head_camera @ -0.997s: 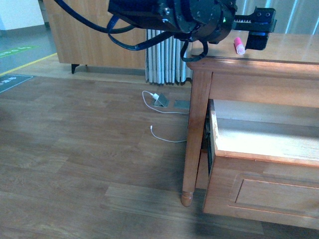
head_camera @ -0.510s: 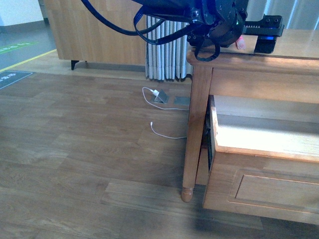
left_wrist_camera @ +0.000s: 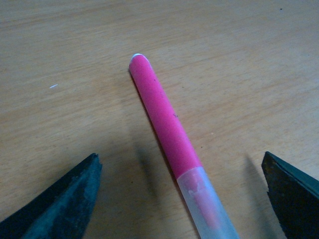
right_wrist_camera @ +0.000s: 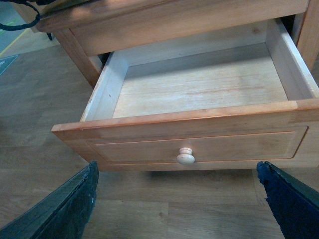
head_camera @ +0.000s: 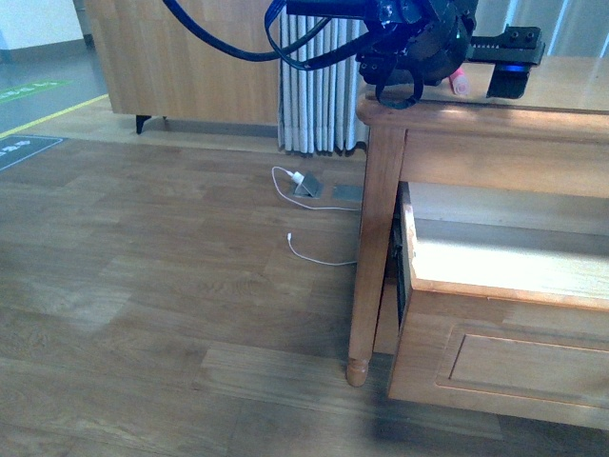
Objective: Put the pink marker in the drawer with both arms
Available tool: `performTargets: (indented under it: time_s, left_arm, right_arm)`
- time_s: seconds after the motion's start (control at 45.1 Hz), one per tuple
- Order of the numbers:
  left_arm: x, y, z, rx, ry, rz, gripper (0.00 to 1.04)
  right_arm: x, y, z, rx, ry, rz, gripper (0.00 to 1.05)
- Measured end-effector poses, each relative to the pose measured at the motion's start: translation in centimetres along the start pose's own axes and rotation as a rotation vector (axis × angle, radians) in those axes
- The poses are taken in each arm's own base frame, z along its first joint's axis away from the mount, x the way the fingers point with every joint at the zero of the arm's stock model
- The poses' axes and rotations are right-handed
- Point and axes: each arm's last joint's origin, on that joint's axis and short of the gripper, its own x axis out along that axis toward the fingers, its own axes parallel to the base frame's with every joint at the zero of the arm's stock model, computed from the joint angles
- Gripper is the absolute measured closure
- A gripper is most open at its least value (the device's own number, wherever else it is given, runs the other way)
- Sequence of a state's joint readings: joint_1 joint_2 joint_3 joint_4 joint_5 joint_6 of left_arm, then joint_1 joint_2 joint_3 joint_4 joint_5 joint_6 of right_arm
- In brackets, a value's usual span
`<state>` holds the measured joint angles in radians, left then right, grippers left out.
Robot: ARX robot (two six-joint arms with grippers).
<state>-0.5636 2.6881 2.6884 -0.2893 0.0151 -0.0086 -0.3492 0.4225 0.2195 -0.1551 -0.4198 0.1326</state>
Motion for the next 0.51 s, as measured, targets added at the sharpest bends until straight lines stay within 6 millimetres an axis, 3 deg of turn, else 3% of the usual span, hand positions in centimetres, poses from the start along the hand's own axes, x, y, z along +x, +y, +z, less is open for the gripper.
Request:
performTargets:
  time_s: [0.51]
  left_arm:
    - [-0.06, 0.0, 0.04, 0.012, 0.035, 0.017, 0.88]
  right_arm:
    - [0.0, 0.0, 0.0, 0.0, 0.0, 0.0, 0.08]
